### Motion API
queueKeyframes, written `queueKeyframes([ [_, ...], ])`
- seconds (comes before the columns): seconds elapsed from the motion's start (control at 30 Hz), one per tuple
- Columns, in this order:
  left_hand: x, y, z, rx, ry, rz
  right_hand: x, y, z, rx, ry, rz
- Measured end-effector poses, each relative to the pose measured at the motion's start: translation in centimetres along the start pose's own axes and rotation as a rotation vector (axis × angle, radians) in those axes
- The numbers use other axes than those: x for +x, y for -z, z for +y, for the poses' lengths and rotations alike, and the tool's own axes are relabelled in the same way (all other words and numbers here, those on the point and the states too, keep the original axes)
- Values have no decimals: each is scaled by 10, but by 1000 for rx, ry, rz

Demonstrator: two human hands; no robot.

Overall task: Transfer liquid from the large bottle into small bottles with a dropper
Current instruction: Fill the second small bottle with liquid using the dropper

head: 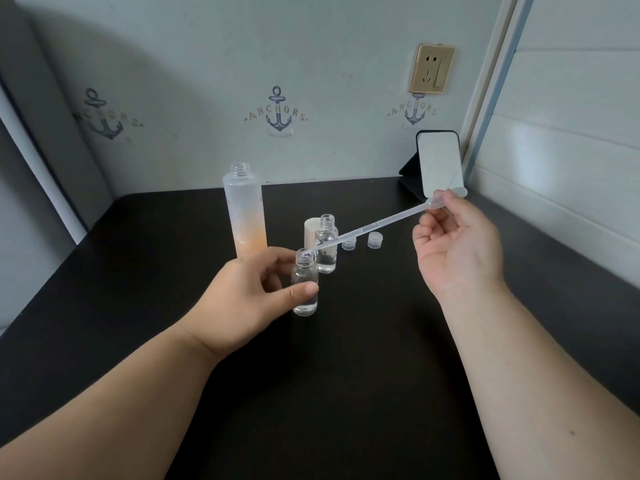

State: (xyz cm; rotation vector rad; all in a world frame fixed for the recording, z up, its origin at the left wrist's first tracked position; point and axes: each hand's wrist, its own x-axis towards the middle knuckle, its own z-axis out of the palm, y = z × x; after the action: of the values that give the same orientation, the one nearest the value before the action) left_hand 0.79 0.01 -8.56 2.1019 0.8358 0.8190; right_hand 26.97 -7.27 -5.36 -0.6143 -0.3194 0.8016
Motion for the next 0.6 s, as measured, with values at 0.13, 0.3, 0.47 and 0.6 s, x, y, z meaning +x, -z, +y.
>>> queueKeyframes([
  [0.13,3,-3,0,115,1,-28,1,0,0,4,11,4],
  [0.3,4,-3,0,124,-34,-21,3,0,-1,-8,12,11],
  [0.47,4,-3,-1,93,-42,-15,4,1,-1,-11,1,8],
  [0.6,4,-3,-2,79,-47,-23,5,2,0,-25,2,-3],
])
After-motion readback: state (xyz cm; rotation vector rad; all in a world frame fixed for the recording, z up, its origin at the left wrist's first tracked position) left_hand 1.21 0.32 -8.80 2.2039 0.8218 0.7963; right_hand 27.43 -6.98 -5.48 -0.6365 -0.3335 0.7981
